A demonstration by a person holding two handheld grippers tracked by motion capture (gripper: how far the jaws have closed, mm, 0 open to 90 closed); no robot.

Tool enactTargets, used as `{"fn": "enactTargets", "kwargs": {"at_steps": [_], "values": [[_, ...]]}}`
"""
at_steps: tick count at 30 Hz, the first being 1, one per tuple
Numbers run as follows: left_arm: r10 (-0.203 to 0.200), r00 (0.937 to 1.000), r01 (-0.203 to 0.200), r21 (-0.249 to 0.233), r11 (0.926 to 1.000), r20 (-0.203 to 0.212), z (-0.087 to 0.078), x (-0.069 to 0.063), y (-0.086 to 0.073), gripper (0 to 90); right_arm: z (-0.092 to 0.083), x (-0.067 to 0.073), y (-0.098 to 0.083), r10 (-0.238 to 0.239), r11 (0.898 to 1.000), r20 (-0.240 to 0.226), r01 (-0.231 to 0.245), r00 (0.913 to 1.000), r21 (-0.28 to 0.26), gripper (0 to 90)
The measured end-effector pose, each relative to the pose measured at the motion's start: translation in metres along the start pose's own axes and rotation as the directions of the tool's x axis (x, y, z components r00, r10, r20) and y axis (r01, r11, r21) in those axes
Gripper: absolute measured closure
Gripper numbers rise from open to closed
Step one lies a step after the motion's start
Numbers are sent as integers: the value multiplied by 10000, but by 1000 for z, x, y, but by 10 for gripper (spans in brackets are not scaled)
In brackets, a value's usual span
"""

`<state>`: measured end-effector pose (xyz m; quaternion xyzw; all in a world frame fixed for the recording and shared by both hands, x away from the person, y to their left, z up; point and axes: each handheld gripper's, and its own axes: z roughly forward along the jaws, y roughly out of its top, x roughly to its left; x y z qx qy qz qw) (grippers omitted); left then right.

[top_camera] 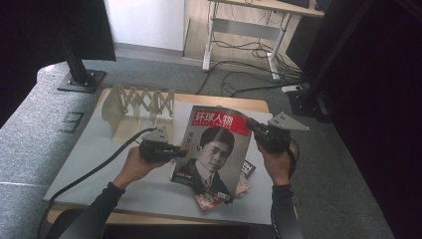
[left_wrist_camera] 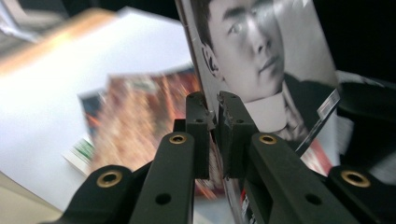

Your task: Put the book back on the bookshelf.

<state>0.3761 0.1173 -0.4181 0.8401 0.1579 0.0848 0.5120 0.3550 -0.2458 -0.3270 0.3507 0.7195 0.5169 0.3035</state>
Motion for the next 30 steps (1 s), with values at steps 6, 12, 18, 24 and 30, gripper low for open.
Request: {"fn": "enactTargets", "kwargs": {"at_steps": [6, 12, 18, 24, 30], "values": [[200, 9995, -208, -320, 9993, -234, 1, 2, -3, 846, -6, 4, 14, -341, 9988, -21, 340, 9994, -363, 842], [162, 9998, -162, -16, 9999, -98, -6, 0, -9, 862, -14, 8, 12, -357, 9983, -287, 343, 9990, -467, 831], [239, 9997, -238, 61, 9997, -111, -9, -3, -11, 875, -18, 7, 8, -263, 9987, -401, 245, 9989, -454, 815], [311, 9995, -311, 76, 9995, 2, -12, -5, -13, 875, -22, 8, 7, -244, 9986, -612, 215, 9978, -480, 807], [374, 9983, -390, -366, 9986, -448, -10, -6, -14, 878, -20, 15, 14, -578, 9970, -126, 571, 9982, -526, 842]]}}
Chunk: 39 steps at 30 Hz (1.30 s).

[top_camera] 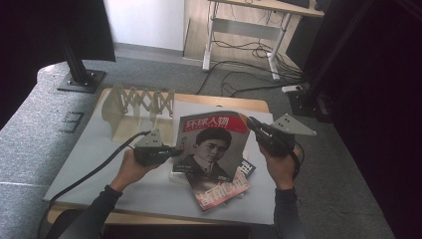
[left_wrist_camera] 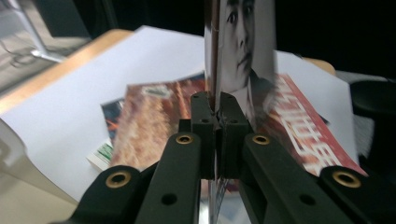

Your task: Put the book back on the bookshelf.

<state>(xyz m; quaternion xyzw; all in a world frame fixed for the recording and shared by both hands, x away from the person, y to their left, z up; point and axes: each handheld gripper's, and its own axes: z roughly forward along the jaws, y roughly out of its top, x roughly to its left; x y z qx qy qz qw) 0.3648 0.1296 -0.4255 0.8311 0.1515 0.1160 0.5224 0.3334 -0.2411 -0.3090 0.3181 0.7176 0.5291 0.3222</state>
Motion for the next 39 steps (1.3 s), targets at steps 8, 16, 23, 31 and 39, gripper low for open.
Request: {"fn": "enactTargets", "kwargs": {"at_steps": [8, 16, 23, 31, 39], "values": [[-153, 9999, 153, -128, 9998, 2, 5, 2, -4, 873, 0, 0, 3, -50, 9995, -244, 43, 9997, -305, 828], [-626, 9951, 619, 110, 9980, 767, -2, 3, 0, 824, -12, -4, 2, 334, 9993, -816, -346, 9961, -142, 798], [-321, 9970, 292, 410, 9987, 704, -4, 3, 19, 778, -14, -2, 4, 310, 9995, -931, -306, 9952, 59, 808], [-162, 9974, 129, 465, 9988, 709, -6, 5, 44, 746, -15, -3, 4, 342, 9994, -1012, -332, 9943, 121, 810], [191, 9970, -253, 824, 9963, 746, -6, 6, 71, 712, -15, -3, 4, 369, 9993, -1063, -357, 9936, 130, 810]]}}
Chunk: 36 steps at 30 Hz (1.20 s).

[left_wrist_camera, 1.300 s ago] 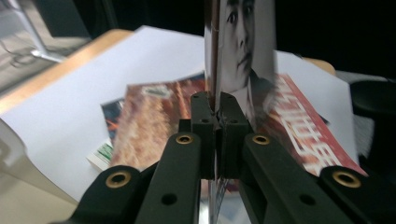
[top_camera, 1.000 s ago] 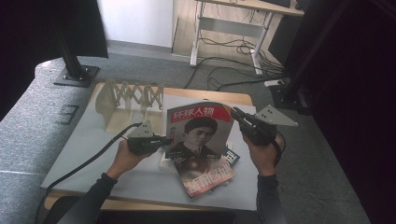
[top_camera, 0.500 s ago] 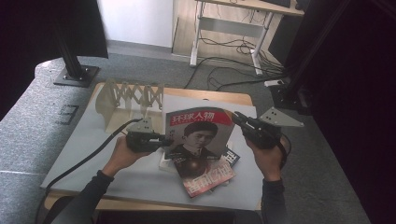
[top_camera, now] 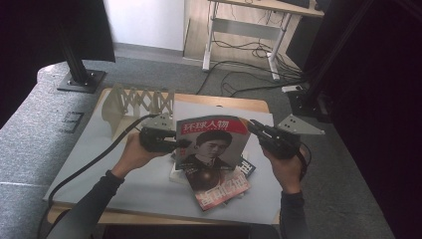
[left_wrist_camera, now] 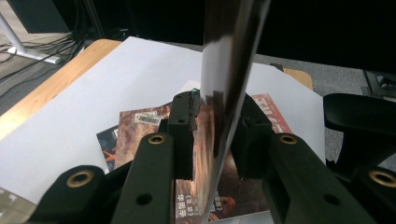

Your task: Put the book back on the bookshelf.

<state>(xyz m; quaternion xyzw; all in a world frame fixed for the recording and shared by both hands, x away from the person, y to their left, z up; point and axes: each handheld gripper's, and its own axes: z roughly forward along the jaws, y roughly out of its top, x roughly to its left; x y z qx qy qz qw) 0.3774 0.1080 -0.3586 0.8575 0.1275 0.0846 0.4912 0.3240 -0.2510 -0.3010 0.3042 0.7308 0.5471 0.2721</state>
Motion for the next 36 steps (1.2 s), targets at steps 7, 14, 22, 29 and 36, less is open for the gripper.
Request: {"fn": "enactTargets", "kwargs": {"at_steps": [7, 14, 22, 29, 36], "values": [[8, 10000, -7, -15, 10000, 77, -2, 1, 18, 692, 1, 0, 0, 22, 10000, -23, -22, 10000, 12, 809], [264, 9992, -259, 160, 9995, -315, -1, -4, 33, 750, 1, 0, 0, 41, 10000, -15, -41, 10000, -7, 809], [360, 9983, -345, 318, 9989, -454, -1, -3, 34, 850, 1, -2, -4, 22, 9999, 55, -23, 10000, 108, 794], [434, 9982, -420, 347, 9985, -403, -2, -4, 34, 854, 2, -8, -17, 272, 9991, 220, -279, 9994, 329, 773], [422, 9984, -408, 353, 9985, -387, -2, -4, 34, 859, 1, -17, -53, 918, 9926, 412, -947, 9949, 756, 679]]}}
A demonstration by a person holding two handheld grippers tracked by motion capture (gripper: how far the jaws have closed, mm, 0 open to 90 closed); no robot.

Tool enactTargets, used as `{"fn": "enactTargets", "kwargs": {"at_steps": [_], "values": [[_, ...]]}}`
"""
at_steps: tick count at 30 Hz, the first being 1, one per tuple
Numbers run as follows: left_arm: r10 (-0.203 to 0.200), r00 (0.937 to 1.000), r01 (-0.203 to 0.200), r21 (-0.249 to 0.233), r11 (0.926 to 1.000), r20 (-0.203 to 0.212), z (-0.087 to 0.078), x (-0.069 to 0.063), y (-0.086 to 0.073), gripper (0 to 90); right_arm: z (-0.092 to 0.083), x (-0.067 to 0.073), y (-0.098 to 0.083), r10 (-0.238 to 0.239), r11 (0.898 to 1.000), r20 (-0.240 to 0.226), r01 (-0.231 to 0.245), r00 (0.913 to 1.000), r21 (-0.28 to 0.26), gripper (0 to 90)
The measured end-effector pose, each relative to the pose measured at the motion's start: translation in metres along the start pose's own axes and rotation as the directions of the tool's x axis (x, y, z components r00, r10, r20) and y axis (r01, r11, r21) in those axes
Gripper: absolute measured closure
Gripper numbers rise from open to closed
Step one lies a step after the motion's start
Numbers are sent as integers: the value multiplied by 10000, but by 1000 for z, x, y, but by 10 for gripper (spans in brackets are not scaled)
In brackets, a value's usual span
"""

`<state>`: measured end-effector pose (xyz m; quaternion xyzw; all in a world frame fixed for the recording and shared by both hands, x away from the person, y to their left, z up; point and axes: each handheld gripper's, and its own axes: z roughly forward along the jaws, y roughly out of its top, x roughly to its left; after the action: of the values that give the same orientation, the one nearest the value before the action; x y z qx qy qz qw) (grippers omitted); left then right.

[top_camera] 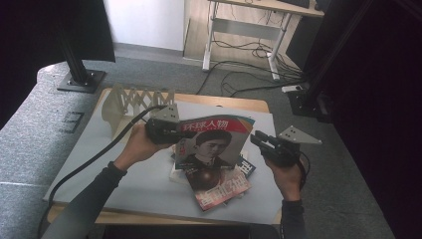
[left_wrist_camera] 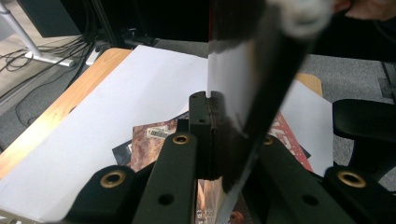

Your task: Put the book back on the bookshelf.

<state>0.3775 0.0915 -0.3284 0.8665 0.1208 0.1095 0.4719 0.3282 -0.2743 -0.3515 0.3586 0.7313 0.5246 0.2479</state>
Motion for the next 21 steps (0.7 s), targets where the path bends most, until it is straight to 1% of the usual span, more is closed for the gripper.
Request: {"fn": "enactTargets", "kwargs": {"at_steps": [2, 3, 4, 6, 7, 8, 10, 15, 17, 18, 19, 21], "values": [[42, 10000, -42, 24, 10000, -26, 0, 0, 0, 858, 2, -2, -11, 163, 9998, 64, -163, 9998, 148, 645], [42, 10000, -42, 24, 10000, -26, 0, 0, 0, 858, 2, -2, -11, 163, 9998, 64, -163, 9998, 148, 645], [67, 10000, -67, 39, 10000, -39, 0, -1, 0, 858, 5, -5, -21, 269, 9989, 144, -274, 9995, 377, 604], [96, 9999, -96, 46, 9999, -59, -1, -1, 0, 858, 8, -8, -33, 349, 9967, 274, -368, 9990, 723, 554], [96, 9999, -96, 46, 9999, -59, -1, -1, 0, 858, 8, -8, -33, 349, 9967, 274, -368, 9990, 723, 554], [118, 9999, -118, 41, 9999, -45, 0, -1, 0, 858, 12, -10, -45, 547, 9932, 492, -594, 9973, 1005, 504], [120, 9999, -120, 45, 9999, -31, -1, -1, 0, 859, 16, -12, -57, 694, 9891, 767, -786, 9946, 1246, 462], [121, 9999, -121, 53, 9999, -49, -1, -1, 0, 860, 24, -18, -84, 1040, 9761, 1445, -1289, 9840, 1750, 380], [131, 9999, -131, 56, 9999, -46, -1, -1, 0, 860, 26, -20, -92, 1018, 9715, 1702, -1347, 9801, 1950, 344], [131, 9999, -131, 56, 9999, -46, -1, -1, 0, 860, 26, -20, -92, 1018, 9715, 1702, -1347, 9801, 1950, 344], [122, 9999, -122, 52, 9999, -52, 0, -1, 0, 860, 28, -21, -100, 940, 9680, 1913, -1346, 9770, 2118, 325], [108, 9999, -108, 47, 9999, -49, 0, -1, 0, 860, 30, -23, -107, 853, 9641, 2068, -1331, 9747, 2298, 305]]}}
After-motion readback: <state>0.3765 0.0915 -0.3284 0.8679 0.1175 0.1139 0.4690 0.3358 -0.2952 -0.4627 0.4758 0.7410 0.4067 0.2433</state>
